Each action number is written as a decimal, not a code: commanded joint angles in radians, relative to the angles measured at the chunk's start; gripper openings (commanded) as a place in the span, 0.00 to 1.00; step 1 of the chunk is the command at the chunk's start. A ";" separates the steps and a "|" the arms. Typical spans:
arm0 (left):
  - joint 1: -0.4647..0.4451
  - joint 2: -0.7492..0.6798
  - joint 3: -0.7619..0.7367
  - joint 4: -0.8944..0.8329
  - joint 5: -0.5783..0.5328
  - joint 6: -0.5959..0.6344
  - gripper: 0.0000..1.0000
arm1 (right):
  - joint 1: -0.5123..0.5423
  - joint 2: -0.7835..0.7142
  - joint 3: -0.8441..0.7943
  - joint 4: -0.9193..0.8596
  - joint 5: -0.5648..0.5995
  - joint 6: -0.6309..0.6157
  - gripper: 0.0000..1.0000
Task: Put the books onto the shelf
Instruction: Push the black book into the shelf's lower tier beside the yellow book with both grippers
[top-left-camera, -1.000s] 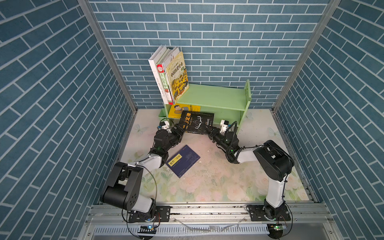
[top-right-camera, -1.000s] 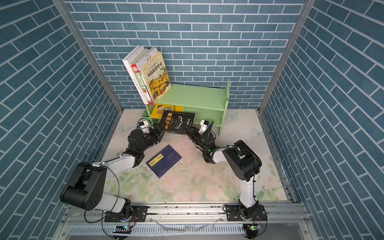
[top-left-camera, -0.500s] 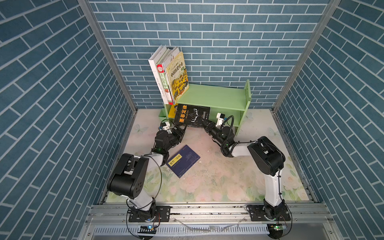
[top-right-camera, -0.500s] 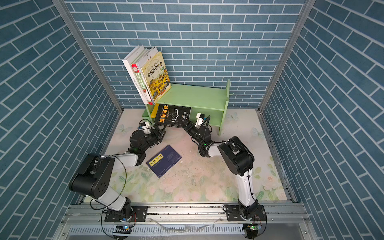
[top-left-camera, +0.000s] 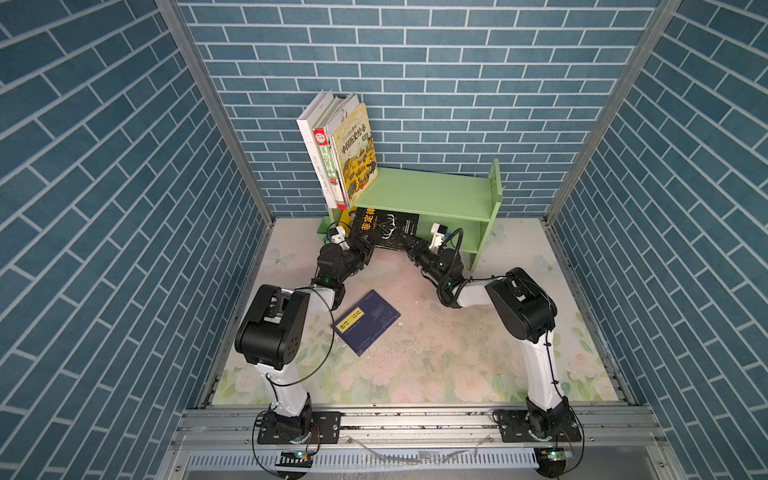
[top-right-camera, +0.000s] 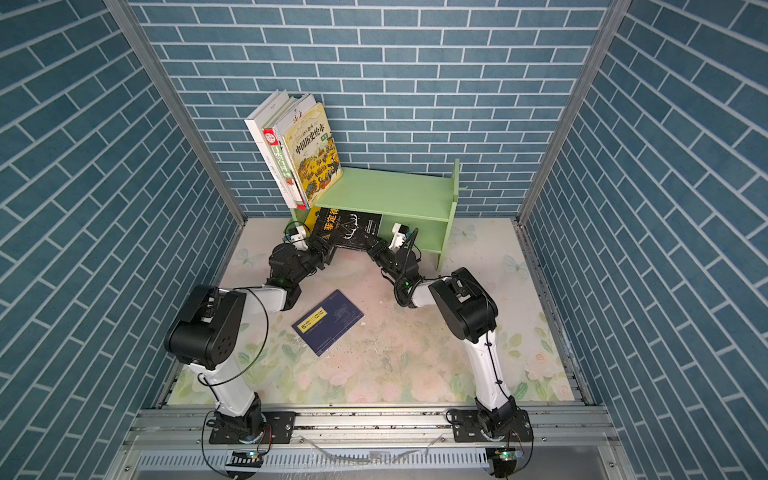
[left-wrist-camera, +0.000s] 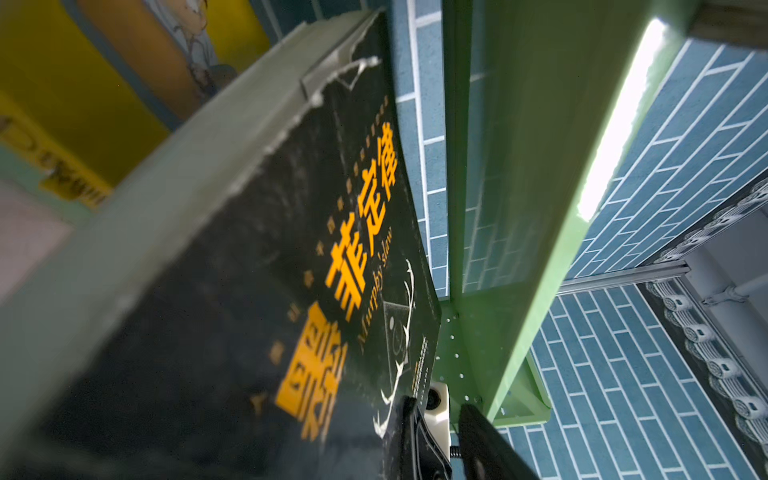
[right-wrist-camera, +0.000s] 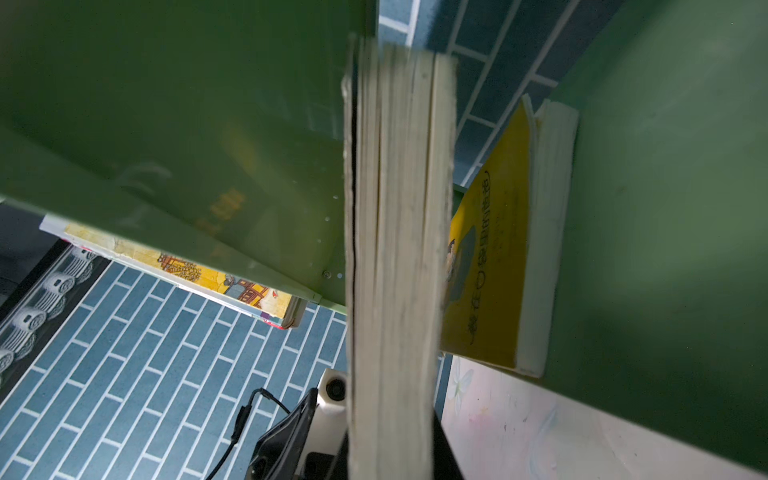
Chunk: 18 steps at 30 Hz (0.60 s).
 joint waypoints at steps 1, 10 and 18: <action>0.007 0.031 0.041 0.066 0.006 -0.022 0.50 | -0.008 -0.006 0.060 0.118 -0.006 0.044 0.00; 0.007 0.090 0.071 0.150 -0.021 -0.043 0.17 | -0.016 0.081 0.167 0.083 -0.017 0.102 0.00; 0.010 0.142 0.100 0.230 -0.087 -0.044 0.10 | -0.019 0.092 0.207 0.036 -0.024 0.106 0.21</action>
